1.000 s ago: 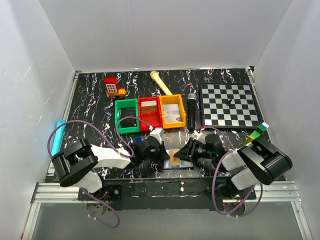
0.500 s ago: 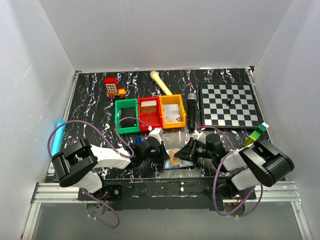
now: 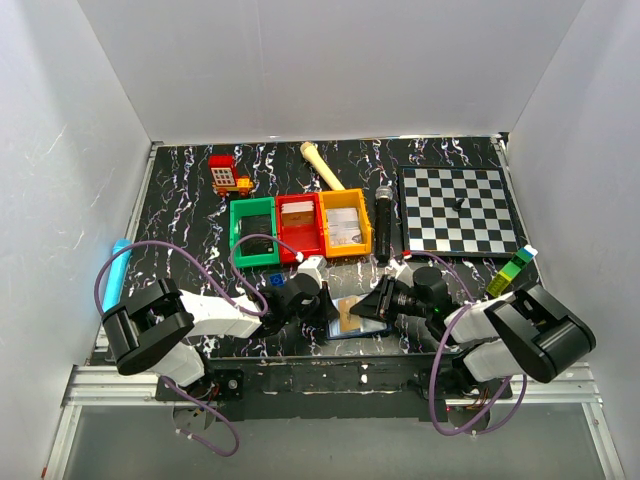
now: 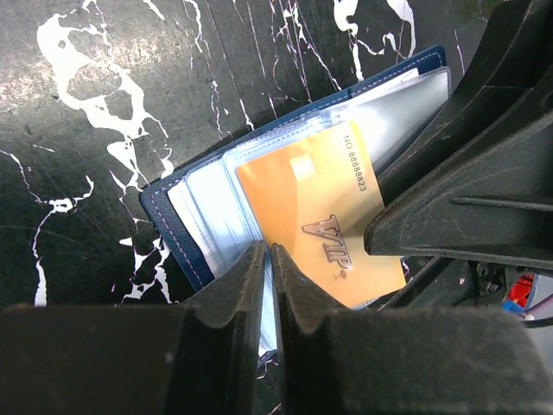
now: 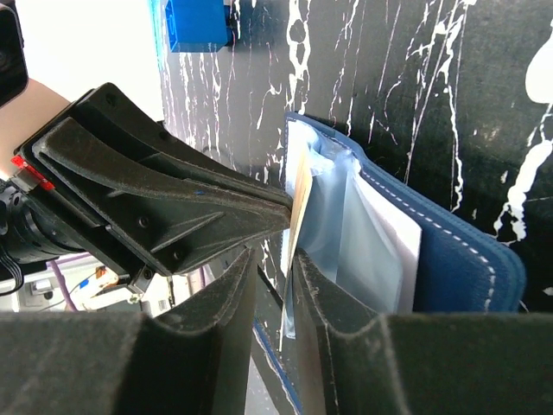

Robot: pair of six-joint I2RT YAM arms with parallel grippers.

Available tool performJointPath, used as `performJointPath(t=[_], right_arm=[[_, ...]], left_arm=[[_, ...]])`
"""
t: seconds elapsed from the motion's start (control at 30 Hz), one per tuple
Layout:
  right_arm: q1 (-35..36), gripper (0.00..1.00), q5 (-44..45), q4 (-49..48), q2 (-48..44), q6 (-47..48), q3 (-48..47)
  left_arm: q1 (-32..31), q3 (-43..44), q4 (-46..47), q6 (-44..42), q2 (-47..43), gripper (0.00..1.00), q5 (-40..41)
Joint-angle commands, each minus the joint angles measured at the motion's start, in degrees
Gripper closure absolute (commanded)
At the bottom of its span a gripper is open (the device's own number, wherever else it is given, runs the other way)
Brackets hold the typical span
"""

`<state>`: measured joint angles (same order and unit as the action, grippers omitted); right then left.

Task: Take the credit cards out of the card holder
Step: Remove the credit card from the card holder.

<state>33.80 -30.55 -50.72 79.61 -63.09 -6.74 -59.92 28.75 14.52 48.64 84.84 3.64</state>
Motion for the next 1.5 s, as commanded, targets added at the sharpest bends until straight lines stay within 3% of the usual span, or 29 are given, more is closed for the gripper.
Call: performJointPath(t=[0.0,0.1,0.2,0.33,0.57,1.2,1.47], right_arm=[[-0.2,0.73,-0.5,-1.6,-1.7,0.8,-0.6],[-0.3,0.74,-0.5,-0.9,-1.8,1.0,-0.6],[-0.5,0.67,-0.2,0.4,-2.8,1.2,-0.4],[-0.7,0.65,0.3,3.1,-4.7,2.2,-0.4],[-1.5,0.76,0.4,6.2,-7.3,2.9,-0.4],[-3.0,0.75,0.3,9.6,-9.8,3.9,-0.2],[-3.4,0.83,0.2,9.6,-9.9,3.8,0.0]], left_arm=[[-0.6,-1.4,-9.4,-1.2,0.9,0.91,0.9],[-0.6,-1.4,-9.6,-1.1,0.9,0.94,1.1],[-0.6,-1.3,-9.9,-1.0,0.9,0.97,1.3],[-0.6,-1.2,-10.1,-1.0,0.8,0.98,1.5],[-0.5,-1.2,-10.5,-1.0,0.9,1.00,1.5],[-0.6,-1.3,-10.7,-0.8,0.9,1.00,2.2],[-0.6,-1.4,-10.6,-0.7,0.9,1.00,2.1]])
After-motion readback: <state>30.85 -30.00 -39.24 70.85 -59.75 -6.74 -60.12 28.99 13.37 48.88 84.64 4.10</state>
